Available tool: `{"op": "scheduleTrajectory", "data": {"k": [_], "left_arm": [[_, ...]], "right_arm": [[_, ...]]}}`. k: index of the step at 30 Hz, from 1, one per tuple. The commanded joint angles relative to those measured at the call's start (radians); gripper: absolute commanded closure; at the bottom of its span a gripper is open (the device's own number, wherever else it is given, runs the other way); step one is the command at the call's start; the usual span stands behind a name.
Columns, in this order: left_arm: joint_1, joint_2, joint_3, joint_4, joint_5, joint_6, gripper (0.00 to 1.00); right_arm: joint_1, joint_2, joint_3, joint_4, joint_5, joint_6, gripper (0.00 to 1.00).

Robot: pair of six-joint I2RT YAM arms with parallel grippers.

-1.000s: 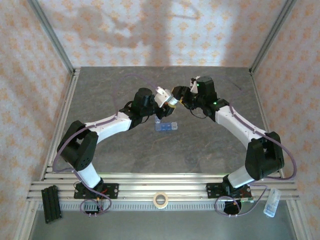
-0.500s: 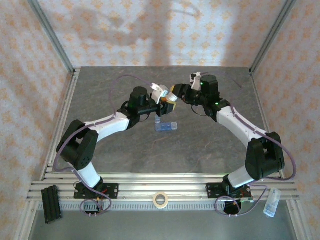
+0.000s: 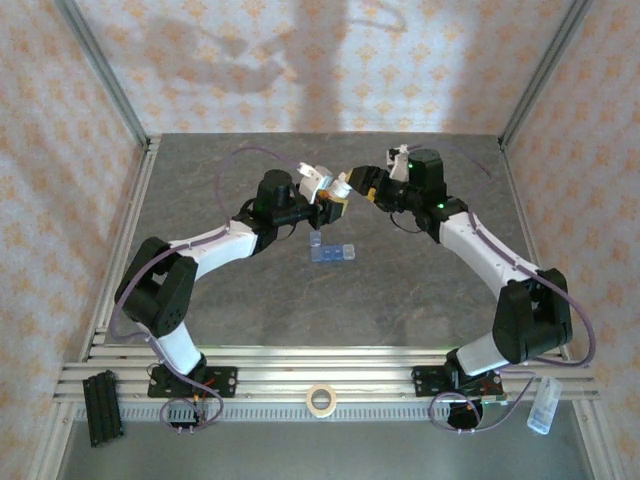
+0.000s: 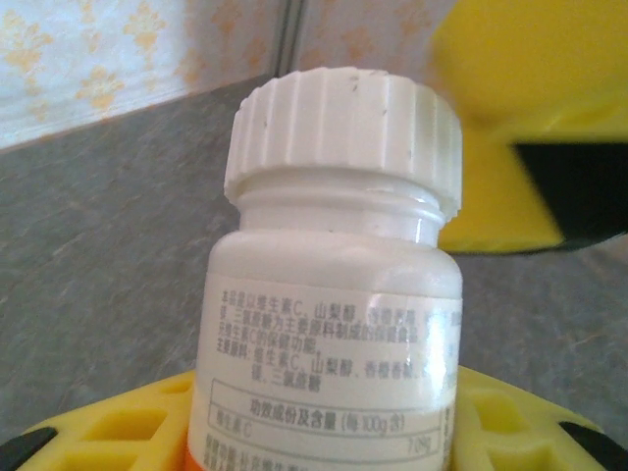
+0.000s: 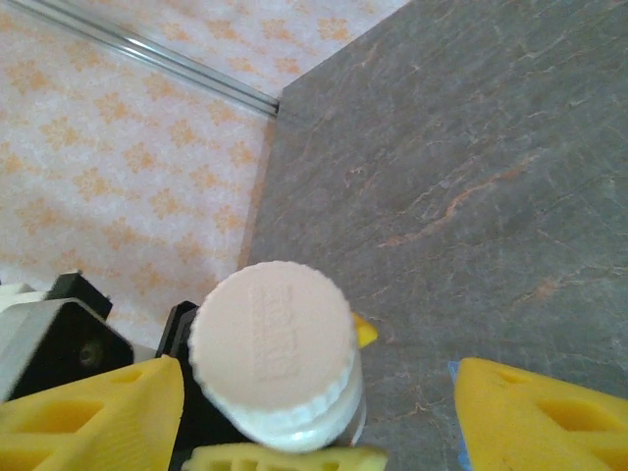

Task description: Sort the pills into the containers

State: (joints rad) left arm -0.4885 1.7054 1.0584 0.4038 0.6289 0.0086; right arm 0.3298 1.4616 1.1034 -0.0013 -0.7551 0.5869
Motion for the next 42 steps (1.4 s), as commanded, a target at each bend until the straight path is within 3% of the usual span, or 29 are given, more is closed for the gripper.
{"op": "scheduleTrajectory", "data": {"k": [1,6,12,28,33,42], "left_arm": [[-0.024,-0.049,0.037,-0.114,-0.107,0.165,1.0],[-0.055,-0.043,0.054,-0.169,-0.175,0.242,1.0],[-0.074,-0.03,0.072,-0.188,-0.196,0.267,1.0],[-0.091,-0.014,0.086,-0.198,-0.2,0.274,1.0],[-0.092,-0.015,0.088,-0.193,-0.2,0.274,1.0],[-0.091,-0.006,0.073,-0.15,-0.181,0.243,1.0]], "right_arm": [[-0.005,-0.055,0.029,-0.043,0.05,0.02,0.26],[-0.006,-0.038,0.068,-0.163,0.211,0.093,0.27],[-0.001,0.016,0.074,-0.106,0.168,0.176,0.28],[0.053,0.067,0.071,-0.053,0.157,0.207,0.32],[0.057,0.073,0.07,-0.049,0.152,0.209,0.4],[0.05,0.074,0.055,-0.027,0.135,0.177,0.69]]}}
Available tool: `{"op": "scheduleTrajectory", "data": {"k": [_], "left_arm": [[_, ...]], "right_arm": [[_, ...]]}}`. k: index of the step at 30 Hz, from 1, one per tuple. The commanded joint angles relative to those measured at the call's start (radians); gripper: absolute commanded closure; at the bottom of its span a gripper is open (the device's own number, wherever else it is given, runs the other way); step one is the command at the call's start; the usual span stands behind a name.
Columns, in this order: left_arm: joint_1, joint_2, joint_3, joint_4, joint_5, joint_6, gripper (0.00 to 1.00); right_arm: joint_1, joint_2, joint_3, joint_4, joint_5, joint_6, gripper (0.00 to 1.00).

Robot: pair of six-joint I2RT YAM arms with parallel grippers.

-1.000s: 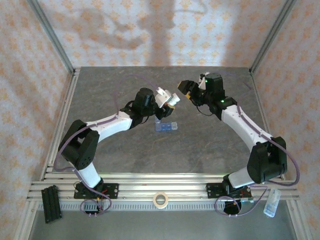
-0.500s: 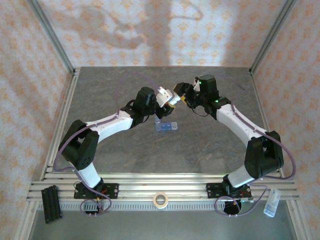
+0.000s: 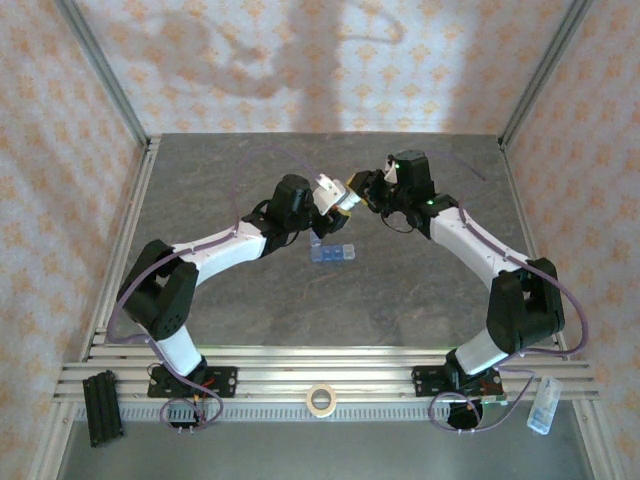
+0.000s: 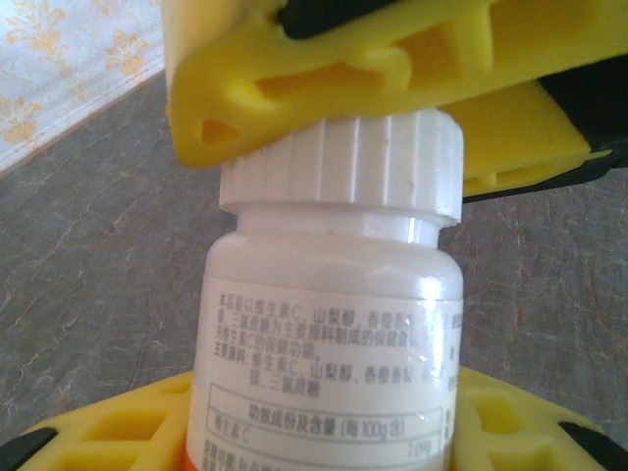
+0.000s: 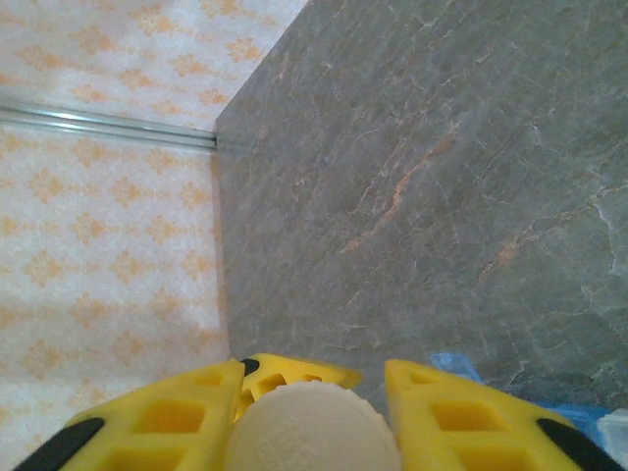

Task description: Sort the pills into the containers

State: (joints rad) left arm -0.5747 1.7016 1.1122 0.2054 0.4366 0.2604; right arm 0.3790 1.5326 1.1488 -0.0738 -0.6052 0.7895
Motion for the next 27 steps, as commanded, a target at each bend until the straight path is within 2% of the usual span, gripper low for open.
{"op": "scheduleTrajectory", "data": {"k": [1,7,13,27], "left_arm": [[-0.004,-0.005,0.015,0.054,0.021,-0.017,1.0],[0.007,-0.039,-0.033,0.113,0.072,-0.08,1.0],[0.006,-0.037,-0.055,0.164,0.093,-0.144,1.0],[0.006,-0.066,-0.086,0.187,0.082,-0.156,1.0]], "right_arm": [[-0.004,0.002,0.011,0.048,-0.016,-0.039,0.71],[-0.055,0.006,0.0,0.107,-0.047,-0.045,0.74],[-0.056,0.021,0.016,0.132,-0.068,-0.02,0.74],[-0.056,-0.014,0.02,0.098,-0.062,-0.027,0.75]]}}
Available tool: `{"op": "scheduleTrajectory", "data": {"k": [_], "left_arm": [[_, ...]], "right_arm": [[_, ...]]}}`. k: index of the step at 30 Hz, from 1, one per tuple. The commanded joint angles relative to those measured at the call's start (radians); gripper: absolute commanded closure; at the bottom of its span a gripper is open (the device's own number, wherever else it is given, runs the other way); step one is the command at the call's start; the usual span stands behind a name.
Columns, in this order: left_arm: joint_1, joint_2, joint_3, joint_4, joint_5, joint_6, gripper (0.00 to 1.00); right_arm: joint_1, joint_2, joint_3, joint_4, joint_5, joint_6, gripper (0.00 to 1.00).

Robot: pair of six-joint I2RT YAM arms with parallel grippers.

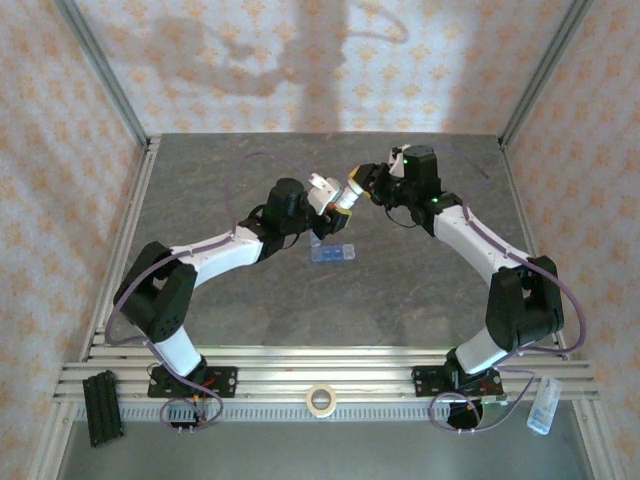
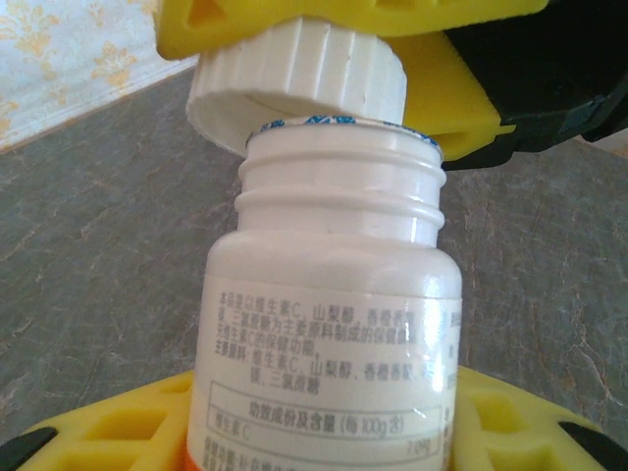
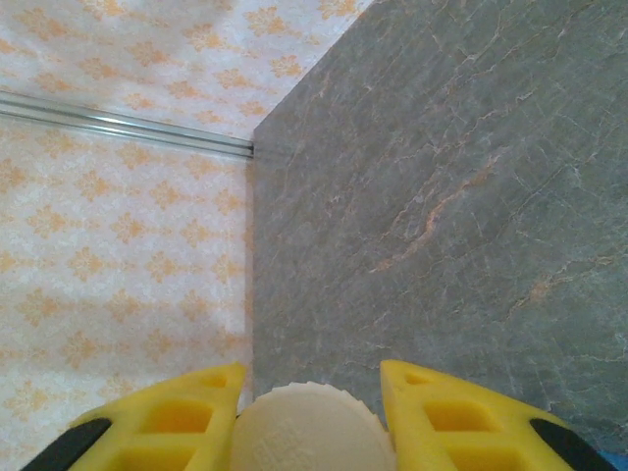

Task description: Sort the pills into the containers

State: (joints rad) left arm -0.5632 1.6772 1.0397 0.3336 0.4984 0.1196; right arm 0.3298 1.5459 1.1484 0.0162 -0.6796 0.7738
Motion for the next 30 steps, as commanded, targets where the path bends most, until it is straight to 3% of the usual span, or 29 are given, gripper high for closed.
{"op": "scheduleTrajectory", "data": {"k": [1,18,30], "left_arm": [[-0.004,-0.042,-0.015,0.058,0.022,-0.014,1.0],[0.0,-0.075,-0.088,0.105,-0.01,-0.019,1.0],[-0.001,-0.189,-0.247,0.207,-0.152,-0.135,1.0]], "right_arm": [[-0.007,-0.03,0.02,0.006,0.012,-0.013,0.75],[-0.05,-0.049,0.025,-0.11,0.132,-0.107,0.75],[-0.052,0.075,-0.02,-0.305,0.525,-0.355,0.75]]}}
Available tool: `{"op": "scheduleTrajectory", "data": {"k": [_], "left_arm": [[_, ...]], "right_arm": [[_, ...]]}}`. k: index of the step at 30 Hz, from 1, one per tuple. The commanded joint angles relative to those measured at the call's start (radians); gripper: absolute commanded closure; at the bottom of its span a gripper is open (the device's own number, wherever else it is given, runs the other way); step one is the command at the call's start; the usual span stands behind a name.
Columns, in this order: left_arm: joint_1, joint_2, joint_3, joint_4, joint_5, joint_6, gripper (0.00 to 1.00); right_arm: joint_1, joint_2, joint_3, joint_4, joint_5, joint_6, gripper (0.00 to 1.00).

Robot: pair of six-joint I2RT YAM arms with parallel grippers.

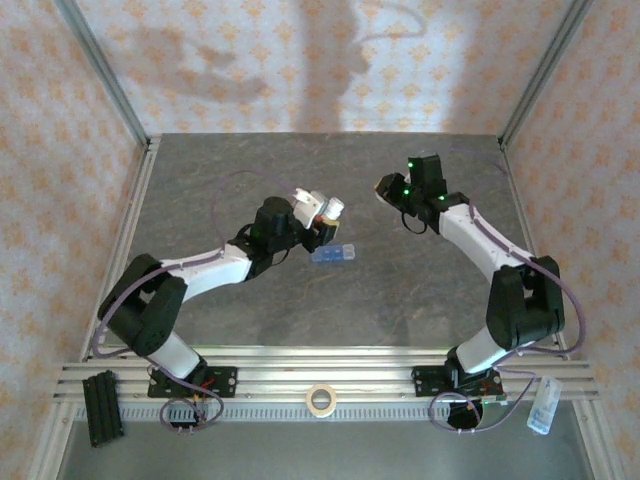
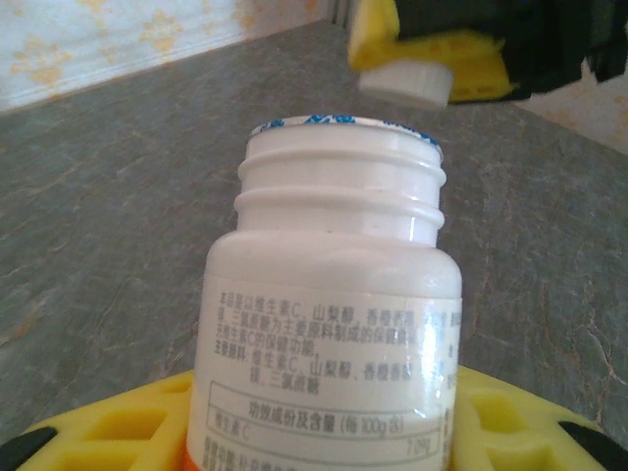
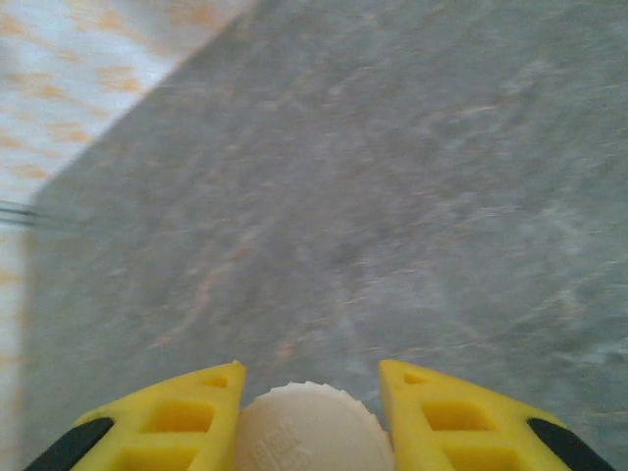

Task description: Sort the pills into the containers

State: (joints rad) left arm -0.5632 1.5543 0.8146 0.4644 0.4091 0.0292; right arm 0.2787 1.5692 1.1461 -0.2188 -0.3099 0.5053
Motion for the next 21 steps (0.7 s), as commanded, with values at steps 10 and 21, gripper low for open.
{"op": "scheduleTrajectory", "data": {"k": [10,21], "left_arm": [[-0.003,-0.155,-0.136,0.051,-0.118,-0.074,1.0],[-0.004,-0.18,-0.158,0.004,-0.119,-0.05,1.0]], "right_arm": [[0.0,0.2,0.01,-0.116,0.27,-0.064,0.74],[0.002,0.3,0.031,-0.15,0.304,-0.048,0.68]]}}
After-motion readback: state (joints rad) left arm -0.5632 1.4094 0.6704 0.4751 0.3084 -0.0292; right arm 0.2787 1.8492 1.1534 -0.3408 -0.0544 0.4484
